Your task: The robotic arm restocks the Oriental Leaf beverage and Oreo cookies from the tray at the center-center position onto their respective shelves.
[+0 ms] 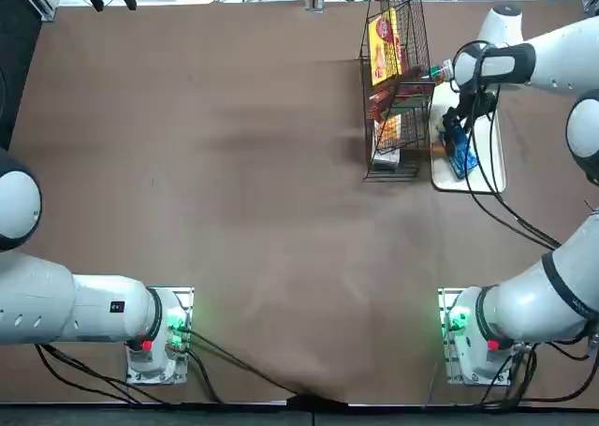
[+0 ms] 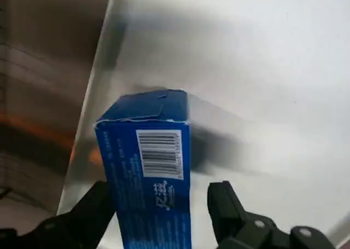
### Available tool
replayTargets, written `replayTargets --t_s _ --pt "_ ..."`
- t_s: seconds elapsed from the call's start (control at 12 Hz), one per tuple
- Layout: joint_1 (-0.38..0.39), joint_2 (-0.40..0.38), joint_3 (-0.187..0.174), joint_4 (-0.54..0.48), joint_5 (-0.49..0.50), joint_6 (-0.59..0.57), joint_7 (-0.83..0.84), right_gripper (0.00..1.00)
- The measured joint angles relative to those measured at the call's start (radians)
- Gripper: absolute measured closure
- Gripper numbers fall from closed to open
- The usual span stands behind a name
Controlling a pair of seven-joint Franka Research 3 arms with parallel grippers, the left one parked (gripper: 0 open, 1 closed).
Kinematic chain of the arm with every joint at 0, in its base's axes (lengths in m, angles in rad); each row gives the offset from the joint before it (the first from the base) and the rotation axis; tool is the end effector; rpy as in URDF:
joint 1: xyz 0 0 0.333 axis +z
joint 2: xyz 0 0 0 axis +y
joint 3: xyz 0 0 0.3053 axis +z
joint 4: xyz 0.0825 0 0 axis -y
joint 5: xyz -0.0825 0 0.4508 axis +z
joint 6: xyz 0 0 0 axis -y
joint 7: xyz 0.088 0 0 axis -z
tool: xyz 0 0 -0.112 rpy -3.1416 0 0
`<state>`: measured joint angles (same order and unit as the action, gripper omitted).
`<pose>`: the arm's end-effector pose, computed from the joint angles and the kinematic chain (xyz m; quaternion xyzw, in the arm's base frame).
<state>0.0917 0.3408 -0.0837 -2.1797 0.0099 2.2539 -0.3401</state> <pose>0.5648 0.0023 0.1440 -0.9767 -0.1686 0.1322 0.0112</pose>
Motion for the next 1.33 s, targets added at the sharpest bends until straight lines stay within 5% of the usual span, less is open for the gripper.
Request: replayTargets --t_s 0.25,0.42,1.33 --pt "-0.01 -0.042 -0.001 -0.073 0.0 0.079 0.0 0.0" --pt "-0.014 -0.055 -0.002 -0.096 0.0 0.111 0.0 0.12" --pt "-0.014 -0.087 -0.002 -0.182 0.0 0.231 0.0 0.18"
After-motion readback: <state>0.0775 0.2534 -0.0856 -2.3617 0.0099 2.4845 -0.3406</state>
